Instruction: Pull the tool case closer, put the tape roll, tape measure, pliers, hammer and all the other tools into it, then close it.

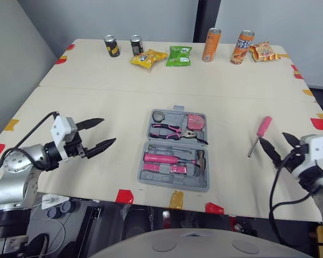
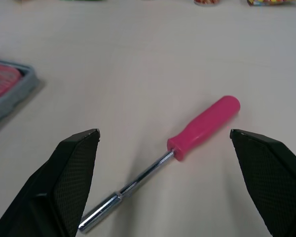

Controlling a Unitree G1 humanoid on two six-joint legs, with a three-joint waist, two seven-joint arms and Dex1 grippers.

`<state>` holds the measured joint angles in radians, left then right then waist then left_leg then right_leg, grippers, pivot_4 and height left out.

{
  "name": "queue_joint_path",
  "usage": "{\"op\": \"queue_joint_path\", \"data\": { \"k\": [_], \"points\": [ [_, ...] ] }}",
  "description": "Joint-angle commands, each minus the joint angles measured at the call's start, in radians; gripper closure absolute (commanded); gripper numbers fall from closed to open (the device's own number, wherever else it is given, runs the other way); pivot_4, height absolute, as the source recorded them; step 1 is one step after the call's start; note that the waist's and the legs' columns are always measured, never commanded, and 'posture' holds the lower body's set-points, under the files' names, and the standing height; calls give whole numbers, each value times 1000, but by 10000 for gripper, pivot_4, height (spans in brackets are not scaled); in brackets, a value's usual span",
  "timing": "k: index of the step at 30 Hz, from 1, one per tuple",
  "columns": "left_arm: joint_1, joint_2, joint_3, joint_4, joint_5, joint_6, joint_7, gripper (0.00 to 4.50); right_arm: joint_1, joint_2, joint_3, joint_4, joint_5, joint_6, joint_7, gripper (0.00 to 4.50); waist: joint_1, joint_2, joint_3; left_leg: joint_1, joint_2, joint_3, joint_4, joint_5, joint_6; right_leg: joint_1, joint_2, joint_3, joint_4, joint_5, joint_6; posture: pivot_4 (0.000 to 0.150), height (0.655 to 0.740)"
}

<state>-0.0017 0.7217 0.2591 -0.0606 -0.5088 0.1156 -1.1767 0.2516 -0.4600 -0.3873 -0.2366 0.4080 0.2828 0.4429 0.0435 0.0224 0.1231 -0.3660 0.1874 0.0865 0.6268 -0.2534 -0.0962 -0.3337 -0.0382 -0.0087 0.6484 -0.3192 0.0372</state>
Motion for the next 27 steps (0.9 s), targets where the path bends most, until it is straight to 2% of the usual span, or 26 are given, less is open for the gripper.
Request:
{"op": "queue_joint_path", "data": {
  "k": [1, 9, 19, 27],
  "points": [
    [-61, 38, -36, -95, -46, 41, -50, 262, -72, 33, 34, -29, -55, 54, -120, 0, -1, 0, 0, 0, 0, 1, 0, 0, 0, 0, 0, 1, 1, 0, 0, 1500, 7400],
    [-169, 73, -78, -153, -92, 107, -117, 262, -186, 115, 79, 33, -131, 98, -253, 0, 6, 0, 0, 0, 0, 1, -1, 1, -3, 0, 0, 1, 0, 0, 1, 1500, 7400],
    [-201, 97, -106, -221, -144, 137, -205, 262, -223, 220, 91, 48, -196, 138, -395, 0, 12, 1, 0, 0, -1, 2, -1, 0, -4, 0, 0, 1, 0, 1, 1, 1500, 7400],
    [-243, 105, -120, -263, -175, 178, -219, 262, -251, 263, 69, 65, -203, 171, -464, 0, 12, 1, 0, 0, -1, 2, -1, 1, -4, 0, 0, 1, 1, 1, 1, 1500, 7400]
  ]
}}
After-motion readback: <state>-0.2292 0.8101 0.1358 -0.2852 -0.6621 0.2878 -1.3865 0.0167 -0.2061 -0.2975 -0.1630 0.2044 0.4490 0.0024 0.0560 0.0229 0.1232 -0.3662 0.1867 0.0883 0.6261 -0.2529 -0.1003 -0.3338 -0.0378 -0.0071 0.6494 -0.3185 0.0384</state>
